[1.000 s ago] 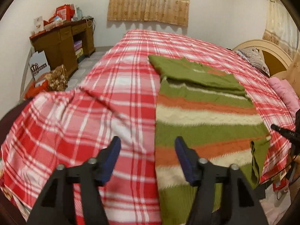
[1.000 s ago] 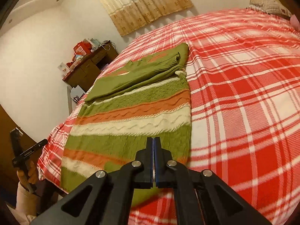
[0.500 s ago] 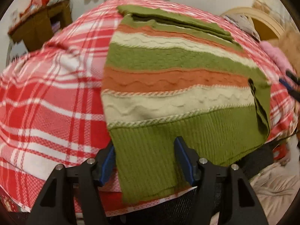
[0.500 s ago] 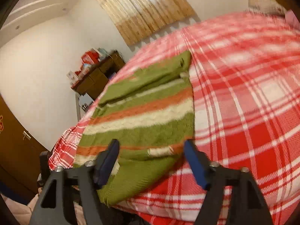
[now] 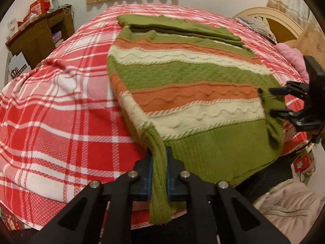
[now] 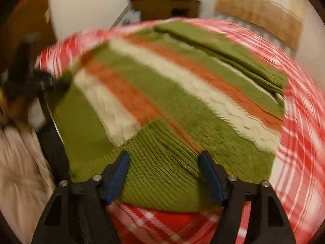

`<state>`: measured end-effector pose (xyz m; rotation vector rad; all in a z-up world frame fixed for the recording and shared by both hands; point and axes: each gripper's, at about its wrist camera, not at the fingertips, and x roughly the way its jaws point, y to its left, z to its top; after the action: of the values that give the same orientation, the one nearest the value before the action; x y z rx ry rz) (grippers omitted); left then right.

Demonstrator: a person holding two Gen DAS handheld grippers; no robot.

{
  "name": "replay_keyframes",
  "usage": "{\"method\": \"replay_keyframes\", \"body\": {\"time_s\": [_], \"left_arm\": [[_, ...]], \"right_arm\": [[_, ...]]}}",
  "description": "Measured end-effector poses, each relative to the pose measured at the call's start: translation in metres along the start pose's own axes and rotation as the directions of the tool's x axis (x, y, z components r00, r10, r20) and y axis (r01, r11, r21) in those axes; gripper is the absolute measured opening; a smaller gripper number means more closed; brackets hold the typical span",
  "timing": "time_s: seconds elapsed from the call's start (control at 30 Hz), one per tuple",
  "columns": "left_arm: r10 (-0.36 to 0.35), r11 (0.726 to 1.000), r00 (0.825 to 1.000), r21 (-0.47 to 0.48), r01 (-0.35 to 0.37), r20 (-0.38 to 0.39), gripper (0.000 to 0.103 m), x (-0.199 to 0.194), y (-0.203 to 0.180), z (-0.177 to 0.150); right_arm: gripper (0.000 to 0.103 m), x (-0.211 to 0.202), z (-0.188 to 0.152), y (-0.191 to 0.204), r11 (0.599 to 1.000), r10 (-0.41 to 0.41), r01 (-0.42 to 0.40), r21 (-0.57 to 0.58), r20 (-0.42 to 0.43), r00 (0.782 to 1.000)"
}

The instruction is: Fold small clothes

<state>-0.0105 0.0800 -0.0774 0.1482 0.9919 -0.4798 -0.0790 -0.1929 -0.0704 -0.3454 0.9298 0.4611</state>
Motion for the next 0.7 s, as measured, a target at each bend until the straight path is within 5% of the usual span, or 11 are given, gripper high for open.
{"method": "replay_keyframes", "body": {"time_s": [0.03,0.1,0.27,0.37,0.5,0.57,0.7], "left_arm": [[-0.012,1.000,1.000,-0.005,0.012,-0.001,0.010,-0.001,0.000,0.003],[-0.036,0.999,0.999,-0.014,0.036,-0.006,0.010,-0.003,0.000,0.013],[-0.096,0.995,0.995,-0.010,0.096,0.022,0.009,-0.006,0.001,0.059],[-0.100,0.994,0.994,-0.027,0.101,0.053,0.010,-0.004,0.009,0.095],[-0.130,0.988,0.985,-0.067,0.138,0.116,0.039,-0.011,0.033,0.133],[-0.101,0.989,0.982,-0.088,0.117,0.162,0.073,-0.016,0.046,0.145],[-0.056,0.995,0.973,-0.070,0.073,0.224,0.073,-0.019,0.057,0.148]], "right_arm": [[0.026,-0.001,0.000,-0.001,1.000,-0.009,0.009,-0.025,-0.008,1.000],[0.012,-0.007,0.005,-0.009,1.000,0.015,-0.016,-0.020,-0.036,0.999],[0.011,-0.031,0.013,-0.052,0.987,0.000,-0.012,0.158,0.072,0.997],[0.011,-0.036,0.009,-0.097,0.928,-0.082,0.022,0.371,0.147,0.986],[0.011,-0.019,-0.008,-0.137,0.810,-0.161,0.049,0.584,0.140,0.977],[0.011,-0.008,-0.017,-0.139,0.784,-0.168,0.051,0.619,0.132,0.977],[0.011,-0.006,-0.013,-0.134,0.779,-0.188,0.058,0.624,0.145,0.971]]}}
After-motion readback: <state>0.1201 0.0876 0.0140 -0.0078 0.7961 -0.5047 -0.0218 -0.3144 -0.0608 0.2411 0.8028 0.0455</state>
